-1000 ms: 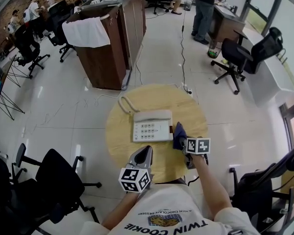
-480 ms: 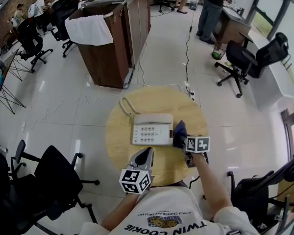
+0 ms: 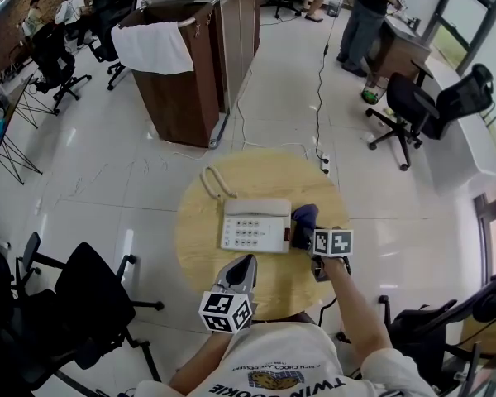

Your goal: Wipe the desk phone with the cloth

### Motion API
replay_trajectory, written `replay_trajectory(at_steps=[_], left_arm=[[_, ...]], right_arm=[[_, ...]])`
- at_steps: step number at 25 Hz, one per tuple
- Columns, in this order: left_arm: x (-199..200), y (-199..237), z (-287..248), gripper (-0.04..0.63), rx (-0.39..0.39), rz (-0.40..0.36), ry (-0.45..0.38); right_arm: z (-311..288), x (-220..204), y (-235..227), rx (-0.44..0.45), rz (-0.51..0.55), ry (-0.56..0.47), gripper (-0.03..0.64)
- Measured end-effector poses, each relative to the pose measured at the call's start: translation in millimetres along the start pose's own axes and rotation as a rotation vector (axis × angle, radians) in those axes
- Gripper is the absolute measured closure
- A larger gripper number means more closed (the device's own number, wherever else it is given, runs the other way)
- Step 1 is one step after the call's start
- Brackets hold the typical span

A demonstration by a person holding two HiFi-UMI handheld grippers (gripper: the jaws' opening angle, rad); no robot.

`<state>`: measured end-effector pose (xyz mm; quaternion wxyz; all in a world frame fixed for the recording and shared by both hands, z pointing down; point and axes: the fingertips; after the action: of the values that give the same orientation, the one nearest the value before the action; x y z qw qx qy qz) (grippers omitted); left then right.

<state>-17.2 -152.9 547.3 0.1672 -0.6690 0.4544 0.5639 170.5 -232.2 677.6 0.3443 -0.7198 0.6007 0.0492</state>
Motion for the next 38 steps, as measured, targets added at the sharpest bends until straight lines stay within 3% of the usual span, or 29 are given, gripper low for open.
replay_trajectory(at_steps=[15, 31, 38], left_arm=[[8.6, 0.8, -15.9, 0.604, 0.008, -0.008, -0.009], [10.9, 4.8, -12.4, 0.604, 0.06, 0.006, -0.019], [10.5, 15.1, -2.3, 0.603, 0.108, 0.026, -0.026]], right_arm=[[-30.3, 54.5, 9.8, 0.017, 0.099, 0.011, 0.551], [-65.5, 117.0, 40.2, 0.047, 0.417, 0.11, 0.549], [-81.3, 125.4, 63.9, 0.082, 0.485, 0.169, 0.551]])
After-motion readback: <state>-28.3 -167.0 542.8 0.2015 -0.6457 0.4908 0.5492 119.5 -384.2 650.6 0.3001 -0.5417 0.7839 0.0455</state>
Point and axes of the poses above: the fingertips, and each gripper's own axes: z backward along the fingers, y to its left, x out of its top, and after that the axes turned 9 degrees about -z, right-handed
